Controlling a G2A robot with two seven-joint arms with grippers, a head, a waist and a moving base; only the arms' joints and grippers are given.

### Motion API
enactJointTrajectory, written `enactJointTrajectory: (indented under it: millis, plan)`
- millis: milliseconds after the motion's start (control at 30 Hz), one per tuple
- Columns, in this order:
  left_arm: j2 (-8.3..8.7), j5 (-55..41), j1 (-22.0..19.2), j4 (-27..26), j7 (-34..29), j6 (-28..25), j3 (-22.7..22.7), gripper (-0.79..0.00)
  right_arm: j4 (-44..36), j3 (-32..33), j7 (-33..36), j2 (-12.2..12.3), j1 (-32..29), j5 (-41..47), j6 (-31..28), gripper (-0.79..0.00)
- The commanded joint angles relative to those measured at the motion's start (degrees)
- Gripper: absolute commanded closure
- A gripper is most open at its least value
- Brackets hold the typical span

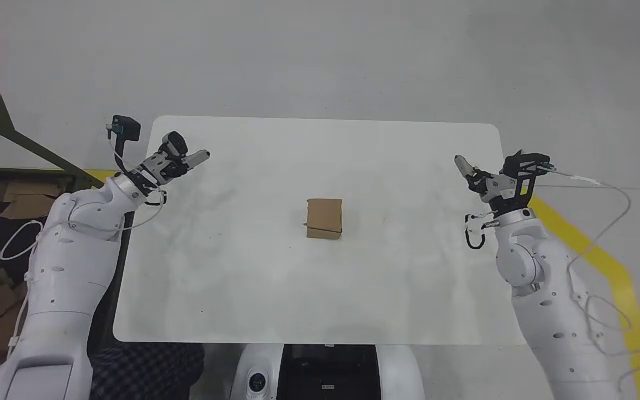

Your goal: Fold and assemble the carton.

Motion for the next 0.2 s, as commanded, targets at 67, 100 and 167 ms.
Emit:
enactJointTrajectory:
  millis: [67, 100, 167]
  plan:
    - [0.00, 0.0, 0.0, 0.0, 0.0, 0.0, 0.0, -0.784, 0.0, 0.0, 0.0, 0.0, 0.0, 0.0, 0.0, -0.785]
    - [0.00, 0.0, 0.0, 0.0, 0.0, 0.0, 0.0, -0.784, 0.0, 0.0, 0.0, 0.0, 0.0, 0.0, 0.0, -0.785]
    - [0.00, 0.0, 0.0, 0.0, 0.0, 0.0, 0.0, -0.784, 0.0, 0.0, 0.0, 0.0, 0.0, 0.0, 0.0, -0.785]
